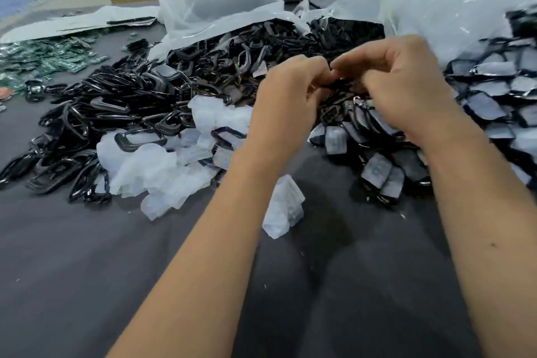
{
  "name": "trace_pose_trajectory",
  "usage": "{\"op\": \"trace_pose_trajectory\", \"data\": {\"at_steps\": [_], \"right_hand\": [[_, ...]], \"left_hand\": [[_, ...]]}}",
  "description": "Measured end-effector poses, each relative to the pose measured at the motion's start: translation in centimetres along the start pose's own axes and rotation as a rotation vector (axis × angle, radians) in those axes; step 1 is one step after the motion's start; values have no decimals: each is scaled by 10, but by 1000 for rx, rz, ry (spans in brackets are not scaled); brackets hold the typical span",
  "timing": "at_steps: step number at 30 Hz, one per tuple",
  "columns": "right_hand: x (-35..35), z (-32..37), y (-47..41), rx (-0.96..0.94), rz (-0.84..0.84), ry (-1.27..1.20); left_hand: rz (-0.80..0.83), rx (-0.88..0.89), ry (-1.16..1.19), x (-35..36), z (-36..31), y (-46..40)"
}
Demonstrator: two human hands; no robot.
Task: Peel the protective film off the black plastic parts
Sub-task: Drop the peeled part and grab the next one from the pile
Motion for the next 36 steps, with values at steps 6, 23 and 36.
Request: {"op": "trace_pose_trajectory", "data": {"at_steps": [6,23,36], "right_hand": [[-60,-10,1,45,-194,402],[-89,-51,-6,265,-184,626],[-12,1,-4,52,-324,418]], "left_hand": [[137,254,-242,68,-45,-47],[401,228,43,121,-55,-52],[97,-80,-200,44,2,-25]]}}
Point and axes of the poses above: each hand's wrist, its own y-axis away from the middle knuckle, its own x-axis out of the palm, z = x × y, the point moved 3 cm from there along -y, towards the middle knuckle, and after that the axes turned 11 degrees about x, right-handed, at the moved point
